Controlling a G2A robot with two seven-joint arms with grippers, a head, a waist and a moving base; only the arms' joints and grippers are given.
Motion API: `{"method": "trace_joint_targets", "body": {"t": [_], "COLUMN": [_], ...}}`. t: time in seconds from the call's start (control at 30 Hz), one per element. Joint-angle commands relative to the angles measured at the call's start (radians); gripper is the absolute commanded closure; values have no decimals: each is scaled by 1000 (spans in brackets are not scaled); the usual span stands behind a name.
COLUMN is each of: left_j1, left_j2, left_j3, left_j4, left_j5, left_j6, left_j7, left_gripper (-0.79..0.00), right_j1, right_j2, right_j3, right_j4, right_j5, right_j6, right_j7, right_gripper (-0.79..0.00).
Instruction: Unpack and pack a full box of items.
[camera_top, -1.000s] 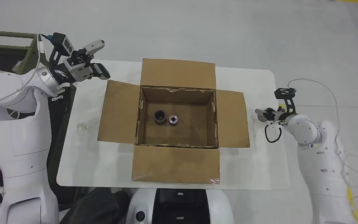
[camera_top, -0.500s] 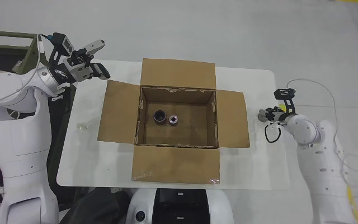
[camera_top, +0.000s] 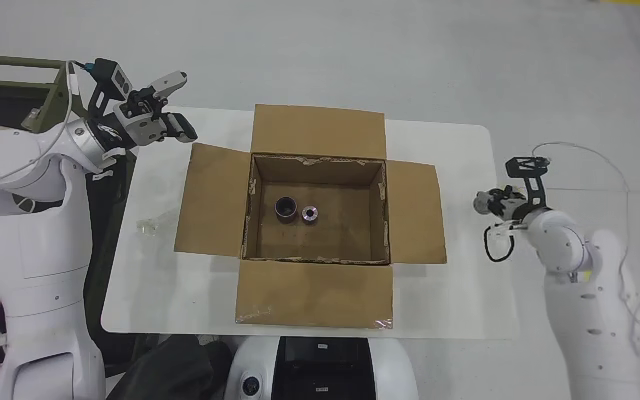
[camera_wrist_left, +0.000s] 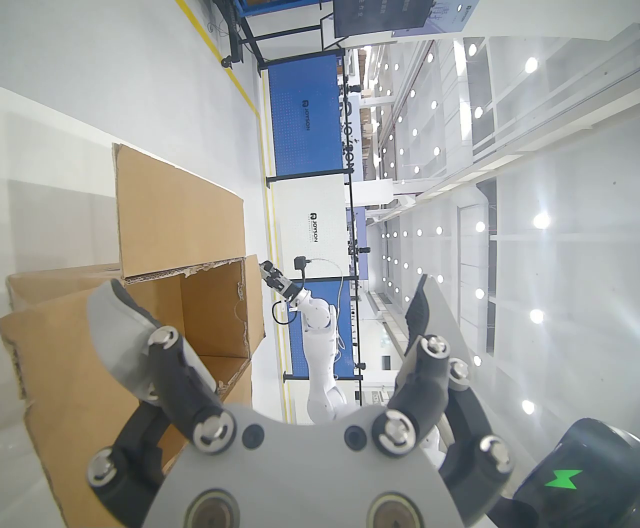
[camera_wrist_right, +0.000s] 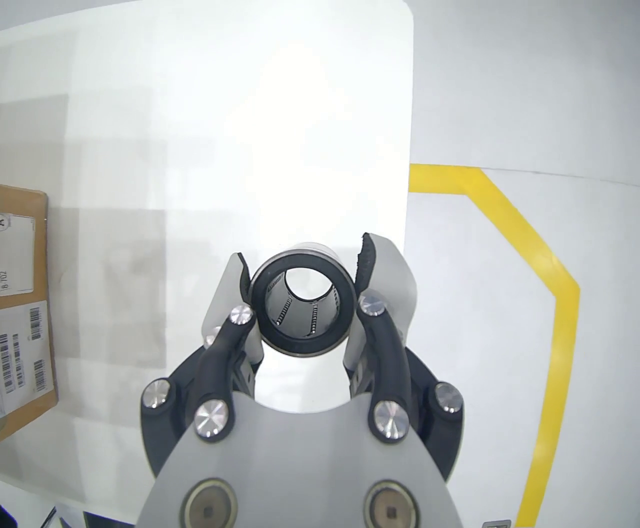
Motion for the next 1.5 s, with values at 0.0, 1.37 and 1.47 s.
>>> {"method": "trace_joint_targets", "body": {"t": [0.0,1.37,1.47], "left_j1": [0,0,0], "left_j2": [0,0,0], "left_j3": [0,0,0], "left_j4": [0,0,0], "left_j5": [0,0,0], "left_j6": [0,0,0], "left_j7": [0,0,0], "left_gripper": [-785,-785,-785], "right_j1": [-25,-82,-55], "right_j2": [2,-6,-11], "right_j3": [8,-368,-416], "right_j4": [-56,-668,-646], "right_j5": [-12,-201,-198], "right_j6": [8,-131,-132], "right_j7": [4,-2,1], "right_gripper": [0,0,0]}}
